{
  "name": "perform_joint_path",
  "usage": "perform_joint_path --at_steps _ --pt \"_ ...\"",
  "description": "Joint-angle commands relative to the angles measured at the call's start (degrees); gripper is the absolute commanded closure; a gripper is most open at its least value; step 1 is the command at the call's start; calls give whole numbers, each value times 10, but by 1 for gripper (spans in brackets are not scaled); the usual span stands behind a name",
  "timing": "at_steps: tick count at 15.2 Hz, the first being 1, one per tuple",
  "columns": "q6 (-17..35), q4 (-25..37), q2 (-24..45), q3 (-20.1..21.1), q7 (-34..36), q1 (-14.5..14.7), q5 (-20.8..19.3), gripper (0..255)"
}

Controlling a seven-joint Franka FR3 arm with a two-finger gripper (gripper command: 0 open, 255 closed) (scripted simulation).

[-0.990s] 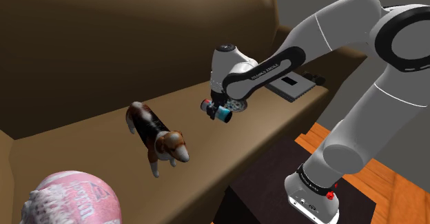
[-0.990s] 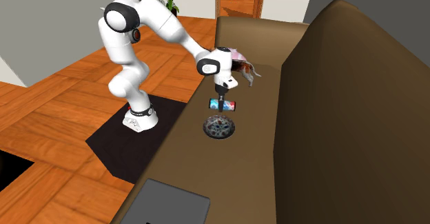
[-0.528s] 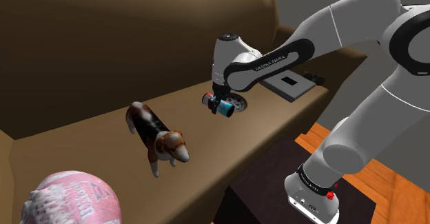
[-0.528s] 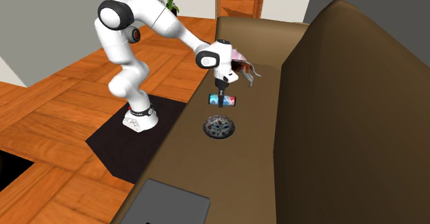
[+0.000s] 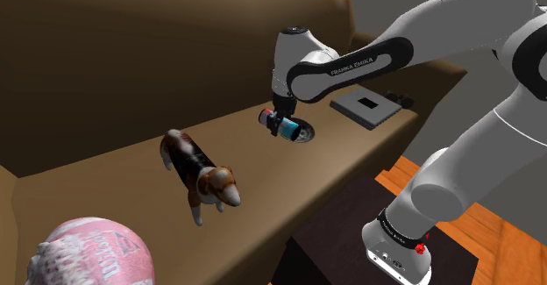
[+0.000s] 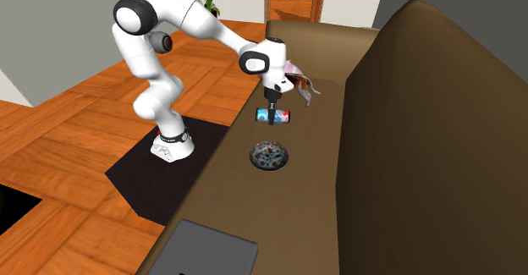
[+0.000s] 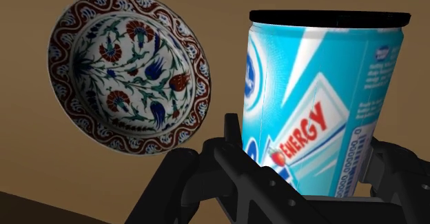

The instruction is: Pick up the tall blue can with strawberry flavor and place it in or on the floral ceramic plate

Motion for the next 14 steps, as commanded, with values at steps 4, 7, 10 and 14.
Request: perform_joint_path --at_steps 4,7,10,14 --pt "-26 13 -16 -9 -21 -5 5 255" --pt "-18 5 -21 -36 -64 -25 0 255" --pt "-11 3 -21 -63 -106 -46 -6 255" --pt "-2 10 -12 -100 -166 -74 -15 255"
